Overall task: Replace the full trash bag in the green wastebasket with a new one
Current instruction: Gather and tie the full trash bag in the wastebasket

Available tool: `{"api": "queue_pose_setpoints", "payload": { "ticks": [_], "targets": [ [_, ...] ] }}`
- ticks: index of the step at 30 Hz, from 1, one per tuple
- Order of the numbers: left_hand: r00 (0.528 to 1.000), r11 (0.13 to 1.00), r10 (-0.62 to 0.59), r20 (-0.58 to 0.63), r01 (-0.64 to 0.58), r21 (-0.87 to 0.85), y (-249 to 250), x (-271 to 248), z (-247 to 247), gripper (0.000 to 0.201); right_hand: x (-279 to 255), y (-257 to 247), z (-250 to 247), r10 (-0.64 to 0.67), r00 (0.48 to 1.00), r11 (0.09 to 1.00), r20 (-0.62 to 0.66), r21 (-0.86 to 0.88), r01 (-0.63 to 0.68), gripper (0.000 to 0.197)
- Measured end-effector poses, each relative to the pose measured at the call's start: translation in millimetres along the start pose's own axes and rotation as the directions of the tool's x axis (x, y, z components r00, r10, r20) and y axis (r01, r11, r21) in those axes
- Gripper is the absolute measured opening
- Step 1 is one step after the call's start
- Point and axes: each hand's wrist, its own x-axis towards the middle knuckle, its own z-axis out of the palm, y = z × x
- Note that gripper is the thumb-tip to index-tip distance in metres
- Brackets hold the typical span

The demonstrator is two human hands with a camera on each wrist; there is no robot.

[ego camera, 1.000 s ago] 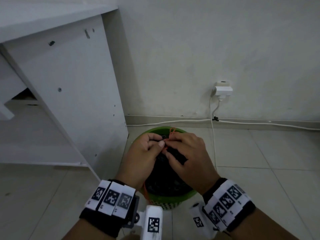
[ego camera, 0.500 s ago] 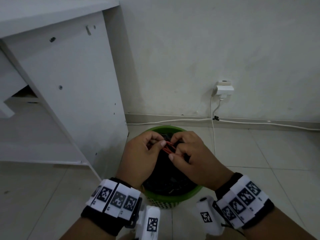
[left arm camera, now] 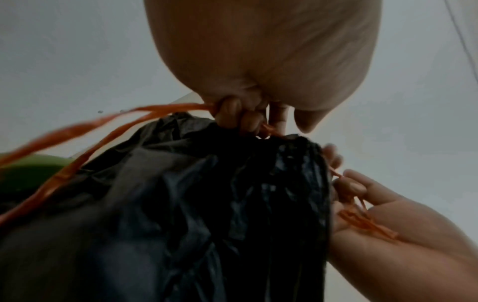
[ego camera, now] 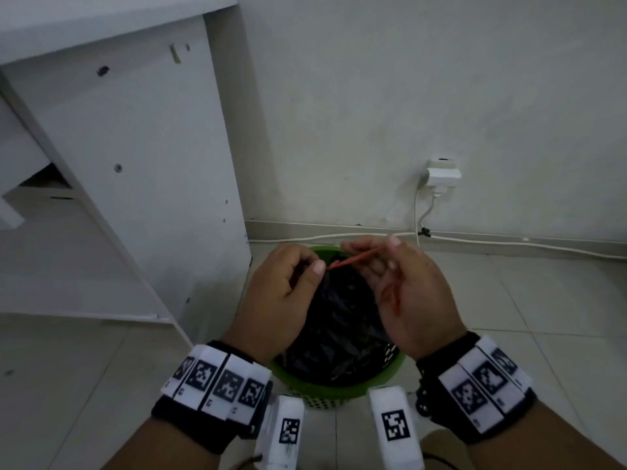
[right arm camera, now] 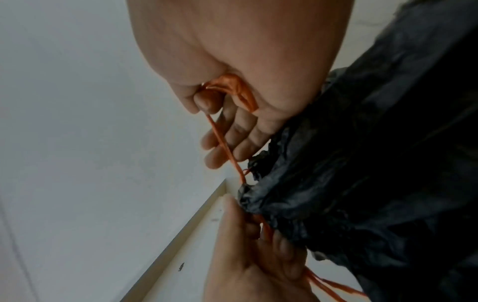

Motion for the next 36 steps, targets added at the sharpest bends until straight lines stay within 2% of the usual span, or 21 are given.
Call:
{"api": "queue_pose_setpoints", "payload": {
  "ticks": [2,3,5,7,9,11,13,16,21,22,24,26,28,29,30,31,33,34,35,36],
  "targets": [
    [0.999,0.999,0.006,0.049,-0.005,-0.035,-3,0,-6,0.024,4,3,4,0.06,0.997,0.984,-0.048,0.17,-0.051,0.038],
    [0.996,1.0,0.022,0.084,-0.023,0.006,-6,1,-9,0.026,5,6,4,0.07,0.996,0.986,-0.059,0.154,-0.06,0.038],
    [0.982,0.986,0.042,0.185,-0.071,0.149,-17,3,-15,0.034,9,12,0,0.058,0.995,0.998,-0.08,-0.029,-0.061,0.038],
    [0.962,0.961,0.042,0.27,-0.112,0.253,-31,2,-17,0.043,12,18,-12,0.021,0.997,0.955,-0.072,-0.293,-0.041,0.041],
    [0.947,0.927,0.086,0.309,-0.19,0.323,-46,-4,-18,0.048,15,23,-26,0.004,1.0,0.827,-0.009,-0.563,-0.009,0.043],
    [0.929,0.88,0.188,0.32,-0.304,0.365,-60,-13,-18,0.054,15,24,-39,0.024,0.998,0.636,0.06,-0.771,0.031,0.046],
    [0.895,0.804,0.296,0.335,-0.423,0.419,-72,-21,-17,0.059,15,25,-47,0.049,0.996,0.502,0.08,-0.864,0.045,0.046],
    [0.856,0.734,0.38,0.35,-0.51,0.449,-81,-25,-16,0.051,15,27,-54,0.044,0.996,0.412,0.077,-0.91,0.052,0.046],
    [0.85,0.738,0.372,0.373,-0.515,0.436,-75,-22,-13,0.033,16,29,-57,-0.001,0.999,0.439,-0.039,-0.898,-0.034,0.045],
    [0.849,0.735,0.366,0.381,-0.514,0.441,-71,-21,-13,0.027,17,26,-55,-0.016,0.999,0.416,-0.042,-0.909,-0.032,0.044],
    [0.865,0.713,0.37,0.338,-0.498,0.494,-60,-19,-14,0.017,16,22,-52,-0.066,0.998,0.285,0.01,-0.958,0.029,0.041],
    [0.9,0.662,0.38,0.213,-0.426,0.617,-48,-18,-17,0.016,13,21,-49,-0.09,0.991,0.14,0.097,-0.984,0.11,0.039],
    [0.918,0.623,0.387,0.09,-0.332,0.709,-41,-19,-17,0.016,8,20,-42,-0.076,0.98,0.053,0.182,-0.981,0.186,0.04],
    [0.923,0.645,0.381,0.048,-0.302,0.702,-41,-20,-15,0.018,7,20,-39,-0.055,0.98,0.065,0.192,-0.979,0.195,0.042],
    [0.931,0.688,0.365,0.012,-0.279,0.67,-42,-20,-13,0.021,8,19,-36,-0.035,0.984,0.115,0.173,-0.978,0.176,0.044],
    [0.939,0.735,0.343,-0.022,-0.253,0.629,-42,-20,-11,0.021,8,16,-33,-0.014,0.991,0.218,0.133,-0.967,0.133,0.048],
    [0.945,0.8,0.315,-0.084,-0.217,0.559,-40,-22,-6,0.018,8,11,-28,0.046,0.999,0.547,0.021,-0.837,-0.008,0.057],
    [0.943,0.819,0.316,-0.104,-0.216,0.532,-38,-24,-5,0.018,9,8,-26,0.068,0.996,0.712,-0.065,-0.696,-0.094,0.054],
    [0.939,0.829,0.323,-0.116,-0.222,0.513,-35,-25,-4,0.019,10,7,-23,0.092,0.984,0.842,-0.152,-0.515,-0.159,0.046],
    [0.933,0.832,0.34,-0.121,-0.238,0.501,-33,-26,-3,0.019,12,7,-21,0.104,0.971,0.918,-0.217,-0.355,-0.178,0.037]
  ]
}}
